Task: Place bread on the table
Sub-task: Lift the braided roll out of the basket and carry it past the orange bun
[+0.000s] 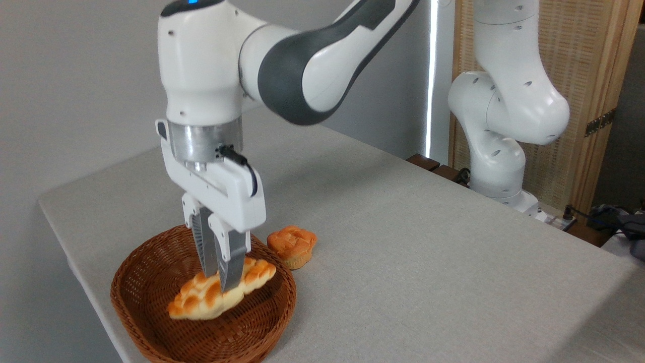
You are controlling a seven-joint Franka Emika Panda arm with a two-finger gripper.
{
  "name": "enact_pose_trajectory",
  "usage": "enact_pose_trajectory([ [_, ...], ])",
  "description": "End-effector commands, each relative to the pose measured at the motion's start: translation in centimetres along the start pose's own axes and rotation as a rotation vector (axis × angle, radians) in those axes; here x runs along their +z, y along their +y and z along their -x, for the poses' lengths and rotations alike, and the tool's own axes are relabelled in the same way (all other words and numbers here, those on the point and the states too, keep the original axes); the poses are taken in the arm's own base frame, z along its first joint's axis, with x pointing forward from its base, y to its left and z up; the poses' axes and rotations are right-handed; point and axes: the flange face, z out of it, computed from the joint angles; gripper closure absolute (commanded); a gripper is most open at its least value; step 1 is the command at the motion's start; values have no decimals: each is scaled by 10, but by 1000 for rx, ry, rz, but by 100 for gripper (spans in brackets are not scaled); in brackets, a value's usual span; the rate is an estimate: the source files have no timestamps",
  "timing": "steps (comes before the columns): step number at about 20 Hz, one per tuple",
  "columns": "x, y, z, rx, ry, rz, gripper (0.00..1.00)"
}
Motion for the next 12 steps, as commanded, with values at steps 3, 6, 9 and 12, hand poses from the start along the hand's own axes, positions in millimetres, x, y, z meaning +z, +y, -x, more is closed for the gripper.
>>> enact_pose_trajectory([
  [3,-47,7,10,-23,29,47,57],
  [6,-77,19,24,-9,-2,79,57],
  [9,-96,29,44,4,-52,123,57],
  [12,-102,33,83,-34,-117,183,56],
])
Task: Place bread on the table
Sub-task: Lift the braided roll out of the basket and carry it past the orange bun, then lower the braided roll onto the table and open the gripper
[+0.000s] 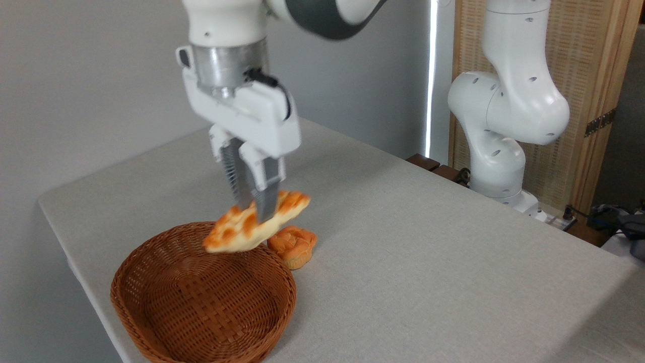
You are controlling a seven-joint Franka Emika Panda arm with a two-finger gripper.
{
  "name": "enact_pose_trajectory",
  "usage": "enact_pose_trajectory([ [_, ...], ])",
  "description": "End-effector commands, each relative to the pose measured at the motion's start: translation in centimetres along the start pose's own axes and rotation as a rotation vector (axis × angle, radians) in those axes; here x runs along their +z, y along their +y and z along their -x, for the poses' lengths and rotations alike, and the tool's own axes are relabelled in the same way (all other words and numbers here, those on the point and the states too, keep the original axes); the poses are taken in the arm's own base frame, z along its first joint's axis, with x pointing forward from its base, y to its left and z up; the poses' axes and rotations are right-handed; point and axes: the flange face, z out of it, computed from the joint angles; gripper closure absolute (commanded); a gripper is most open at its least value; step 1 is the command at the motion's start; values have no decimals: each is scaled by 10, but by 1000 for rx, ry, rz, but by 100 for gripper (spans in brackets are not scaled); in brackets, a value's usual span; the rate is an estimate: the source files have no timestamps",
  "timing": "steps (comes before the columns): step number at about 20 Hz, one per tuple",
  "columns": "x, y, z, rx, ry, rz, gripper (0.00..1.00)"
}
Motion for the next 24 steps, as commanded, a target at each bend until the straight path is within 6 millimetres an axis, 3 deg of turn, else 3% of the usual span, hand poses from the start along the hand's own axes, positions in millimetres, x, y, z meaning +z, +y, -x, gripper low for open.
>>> enact_pose_trajectory([
  [1,-7,6,56,-30,-54,80,56],
  [2,-10,2,77,-59,-52,90,56],
  [4,-7,4,96,-81,-47,100,56],
  [9,31,14,130,-165,-94,165,57],
  [14,44,16,129,-308,-114,178,57],
  [17,47,15,127,-411,-118,169,50],
  [24,56,9,122,-493,-79,154,48],
])
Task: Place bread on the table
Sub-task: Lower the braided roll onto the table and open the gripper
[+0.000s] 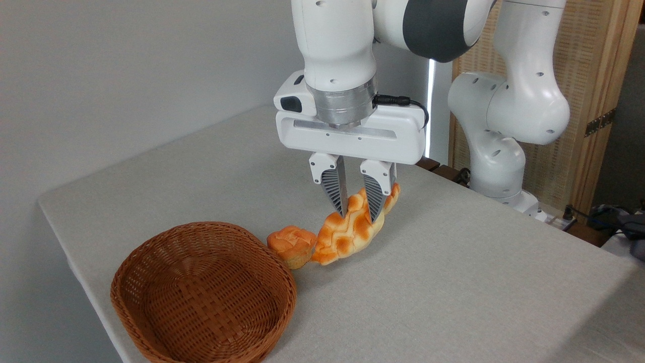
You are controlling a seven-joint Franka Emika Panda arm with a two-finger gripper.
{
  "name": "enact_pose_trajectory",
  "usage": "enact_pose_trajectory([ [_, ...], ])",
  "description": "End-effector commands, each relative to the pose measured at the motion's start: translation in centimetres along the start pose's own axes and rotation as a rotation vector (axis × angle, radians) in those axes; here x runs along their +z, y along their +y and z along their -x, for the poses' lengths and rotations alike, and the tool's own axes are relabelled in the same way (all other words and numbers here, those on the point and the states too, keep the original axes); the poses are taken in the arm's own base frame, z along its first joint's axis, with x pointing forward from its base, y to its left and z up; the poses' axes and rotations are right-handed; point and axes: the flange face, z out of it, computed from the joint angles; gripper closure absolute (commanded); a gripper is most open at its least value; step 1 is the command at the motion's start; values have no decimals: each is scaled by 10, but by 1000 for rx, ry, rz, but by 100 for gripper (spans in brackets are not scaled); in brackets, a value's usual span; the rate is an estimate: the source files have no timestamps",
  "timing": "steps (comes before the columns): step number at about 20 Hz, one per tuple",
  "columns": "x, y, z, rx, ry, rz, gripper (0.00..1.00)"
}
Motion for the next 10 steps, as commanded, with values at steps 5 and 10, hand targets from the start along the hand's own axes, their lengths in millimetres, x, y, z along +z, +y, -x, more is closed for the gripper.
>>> enact_pose_trajectory([
  [5,3,-8,-6,-72,74,36,36],
  [10,5,-10,-4,-60,55,31,17],
])
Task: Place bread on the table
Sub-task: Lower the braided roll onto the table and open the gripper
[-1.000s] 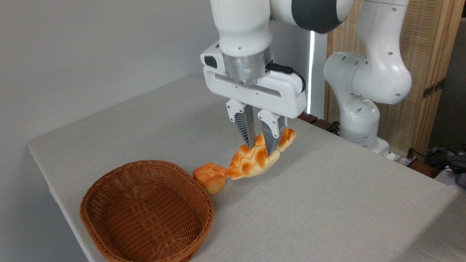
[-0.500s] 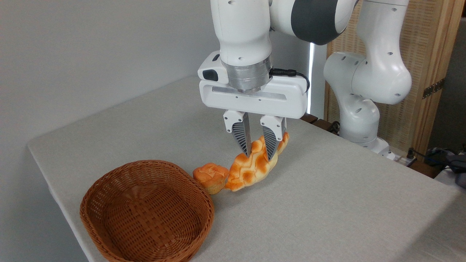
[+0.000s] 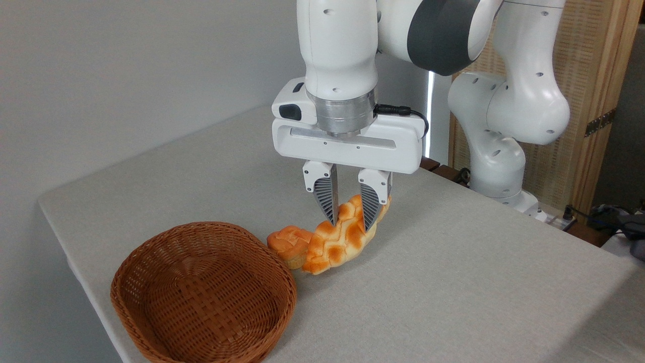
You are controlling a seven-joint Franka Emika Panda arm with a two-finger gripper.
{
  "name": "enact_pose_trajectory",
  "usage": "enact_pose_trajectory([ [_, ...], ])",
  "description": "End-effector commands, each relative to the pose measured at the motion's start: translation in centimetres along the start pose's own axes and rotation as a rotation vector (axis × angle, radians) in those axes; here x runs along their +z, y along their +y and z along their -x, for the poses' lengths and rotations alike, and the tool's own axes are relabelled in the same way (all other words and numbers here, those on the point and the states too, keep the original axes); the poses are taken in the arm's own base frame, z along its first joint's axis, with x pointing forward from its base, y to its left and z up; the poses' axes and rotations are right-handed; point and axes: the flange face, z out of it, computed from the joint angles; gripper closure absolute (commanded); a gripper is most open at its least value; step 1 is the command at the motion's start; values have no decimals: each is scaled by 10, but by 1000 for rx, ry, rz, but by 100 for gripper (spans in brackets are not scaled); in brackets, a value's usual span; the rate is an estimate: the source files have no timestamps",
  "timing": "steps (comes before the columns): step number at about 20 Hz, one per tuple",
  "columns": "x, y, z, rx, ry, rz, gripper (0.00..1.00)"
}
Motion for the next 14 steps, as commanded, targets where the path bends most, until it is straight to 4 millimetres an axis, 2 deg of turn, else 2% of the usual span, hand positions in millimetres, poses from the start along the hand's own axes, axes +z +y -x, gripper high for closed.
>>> enact_pose_trajectory([
  [1,0,-3,3,-7,2,4,7],
  [2,-1,-4,3,-9,-3,-9,0],
  [11,-4,-8,5,22,-18,-62,0],
  [14,-15,-7,3,64,1,-71,0],
])
